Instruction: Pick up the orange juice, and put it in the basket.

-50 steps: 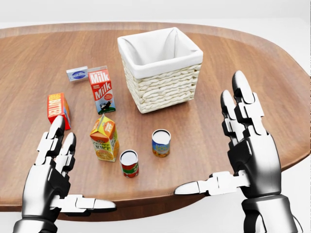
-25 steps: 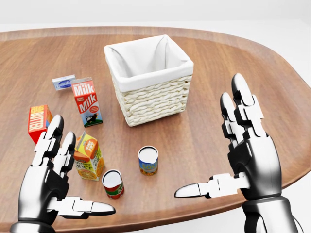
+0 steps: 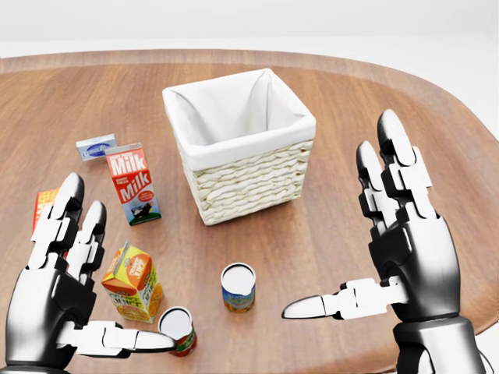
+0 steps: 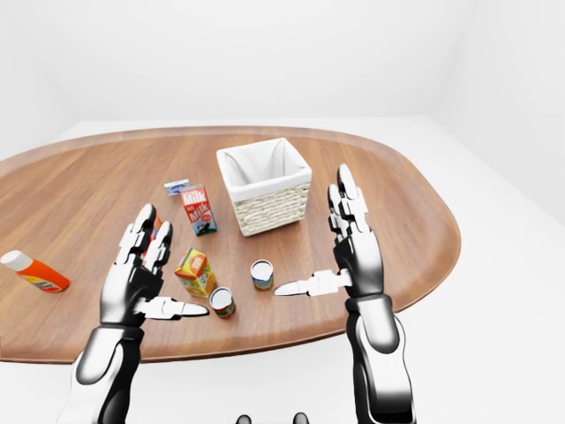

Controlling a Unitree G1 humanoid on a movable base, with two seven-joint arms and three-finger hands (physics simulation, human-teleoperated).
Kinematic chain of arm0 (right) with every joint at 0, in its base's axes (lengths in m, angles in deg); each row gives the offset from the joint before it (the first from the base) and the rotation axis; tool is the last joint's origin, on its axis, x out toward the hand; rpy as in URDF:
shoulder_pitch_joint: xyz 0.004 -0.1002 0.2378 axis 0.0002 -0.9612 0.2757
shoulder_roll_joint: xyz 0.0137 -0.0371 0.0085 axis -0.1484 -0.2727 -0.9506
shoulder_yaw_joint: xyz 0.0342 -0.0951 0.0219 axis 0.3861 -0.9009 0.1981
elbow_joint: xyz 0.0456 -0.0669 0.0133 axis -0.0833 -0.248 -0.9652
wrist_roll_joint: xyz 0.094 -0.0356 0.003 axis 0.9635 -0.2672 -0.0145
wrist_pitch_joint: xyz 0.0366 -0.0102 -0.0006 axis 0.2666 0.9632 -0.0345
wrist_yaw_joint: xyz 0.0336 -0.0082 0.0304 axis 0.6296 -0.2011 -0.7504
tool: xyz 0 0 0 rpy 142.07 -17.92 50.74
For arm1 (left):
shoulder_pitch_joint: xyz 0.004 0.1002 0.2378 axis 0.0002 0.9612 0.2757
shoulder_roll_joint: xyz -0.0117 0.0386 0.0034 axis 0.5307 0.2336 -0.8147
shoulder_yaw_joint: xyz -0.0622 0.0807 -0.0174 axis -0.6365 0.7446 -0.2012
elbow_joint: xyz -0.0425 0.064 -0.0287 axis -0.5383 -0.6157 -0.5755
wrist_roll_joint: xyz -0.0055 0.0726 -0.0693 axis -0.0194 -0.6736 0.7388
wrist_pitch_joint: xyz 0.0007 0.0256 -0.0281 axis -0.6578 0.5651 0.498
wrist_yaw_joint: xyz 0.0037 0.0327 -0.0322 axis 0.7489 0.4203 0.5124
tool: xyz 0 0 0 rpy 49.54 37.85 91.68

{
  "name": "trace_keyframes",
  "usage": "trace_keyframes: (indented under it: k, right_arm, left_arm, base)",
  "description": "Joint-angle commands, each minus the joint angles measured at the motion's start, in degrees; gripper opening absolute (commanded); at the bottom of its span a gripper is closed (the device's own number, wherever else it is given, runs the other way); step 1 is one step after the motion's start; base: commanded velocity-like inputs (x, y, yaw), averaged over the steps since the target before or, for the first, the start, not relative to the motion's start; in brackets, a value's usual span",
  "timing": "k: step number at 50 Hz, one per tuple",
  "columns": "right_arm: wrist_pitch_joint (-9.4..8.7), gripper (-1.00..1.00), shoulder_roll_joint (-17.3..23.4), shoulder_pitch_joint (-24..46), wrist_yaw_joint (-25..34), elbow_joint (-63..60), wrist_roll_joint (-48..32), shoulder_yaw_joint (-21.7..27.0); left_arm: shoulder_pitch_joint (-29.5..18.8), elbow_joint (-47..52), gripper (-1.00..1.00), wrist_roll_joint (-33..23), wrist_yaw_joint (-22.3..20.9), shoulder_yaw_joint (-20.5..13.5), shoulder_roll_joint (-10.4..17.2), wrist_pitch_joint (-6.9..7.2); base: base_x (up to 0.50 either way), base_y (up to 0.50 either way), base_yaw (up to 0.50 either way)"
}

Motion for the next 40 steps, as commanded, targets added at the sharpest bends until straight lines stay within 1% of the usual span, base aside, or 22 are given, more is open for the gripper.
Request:
trace_keyframes:
  k: [1, 5, 8, 12, 15, 22, 26, 29, 34, 35, 37, 38, 39, 40]
  right_arm:
    - [0.0, 1.0, 0.01, 0.39, 0.0, 0.13, 0.16, 0.28]
    - [0.0, 1.0, 0.03, 0.11, -0.03, -1.68, 0.46, 0.19]
    - [0.0, 1.0, -0.04, 0.49, -0.23, -0.83, 0.76, 0.41]
    - [0.0, 1.0, 0.0, -0.07, -0.03, -1.53, 0.71, 0.17]
    - [0.0, 1.0, 0.15, 0.04, 0.07, 0.03, 0.27, 0.39]
    - [0.0, 1.0, 0.03, 0.09, -0.07, -0.68, 0.72, 0.49]
    - [0.0, 1.0, 0.04, 0.39, -0.24, -1.14, 0.93, 0.64]
    - [0.0, 1.0, 0.12, 0.54, -0.2, -0.79, 1.28, 0.95]
    - [0.0, 1.0, 0.08, 0.23, -0.28, -0.37, 0.88, 0.69]
    - [0.0, 1.0, 0.06, 0.0, 0.09, -0.65, 1.18, 0.64]
    - [0.0, 1.0, 0.06, -0.12, -0.08, -1.4, 1.16, 0.68]
    - [0.0, 1.0, 0.06, -0.05, -0.01, -1.0, 1.2, 0.72]
    - [0.0, 1.0, 0.09, -0.08, 0.04, -0.78, 1.16, 0.75]
    - [0.0, 1.0, 0.12, -0.11, 0.09, -0.58, 1.1, 0.78]
  left_arm:
    - [0.54, 2.23, 1.0, -1.08, -0.69, -0.22, 0.16, 0.0]
    - [0.82, 3.22, 1.0, -1.75, -1.12, -0.55, 0.24, 0.0]
    - [0.7, 3.03, 1.0, -2.11, -1.24, -0.69, 0.1, 0.0]
    - [1.32, 3.93, 1.0, -2.98, -1.62, -0.03, 0.07, 0.0]
    - [1.35, 5.04, 1.0, -5.03, -1.6, 0.53, 0.36, 0.0]
    - [1.12, 10.4, 1.0, -7.79, -3.28, 1.01, 0.73, 0.0]
    - [0.95, 10.06, 1.0, -8.23, -3.44, 1.09, 0.35, 0.0]
    - [1.33, 8.4, 1.0, -8.72, -3.71, 1.88, 0.34, 0.0]
    - [0.93, 8.63, 1.0, -9.19, -4.32, 2.22, 0.73, 0.0]
    - [0.52, 8.62, 1.0, -9.73, -5.22, 2.38, 1.29, 0.0]
    - [-0.25, 7.01, 1.0, -12.08, -5.6, 2.21, 1.83, 0.0]
    - [-0.64, 4.8, 1.0, -14.15, -6.26, 2.33, 2.66, -3.17]
    - [-1.3, 3.24, 1.0, -15.35, -6.36, 1.85, 2.76, -5.87]
    - [-2.28, 2.85, 1.0, -16.21, -6.84, 1.28, 2.8, -5.59]
  base:
    - [0.34, 0.0, 0.0]
    - [0.35, 0.0, 0.0]
    - [0.42, 0.0, 0.0]
    - [0.43, 0.0, 0.0]
    - [0.44, 0.0, 0.0]
    - [0.44, 0.0, 0.0]
    - [0.47, 0.0, 0.0]
    - [0.5, 0.01, 0.0]
    - [0.48, 0.02, 0.0]
    - [0.0, 0.0, 0.0]
    - [0.0, 0.0, 0.0]
    - [0.0, 0.0, 0.0]
    - [0.0, 0.0, 0.0]
    - [0.0, 0.0, 0.0]
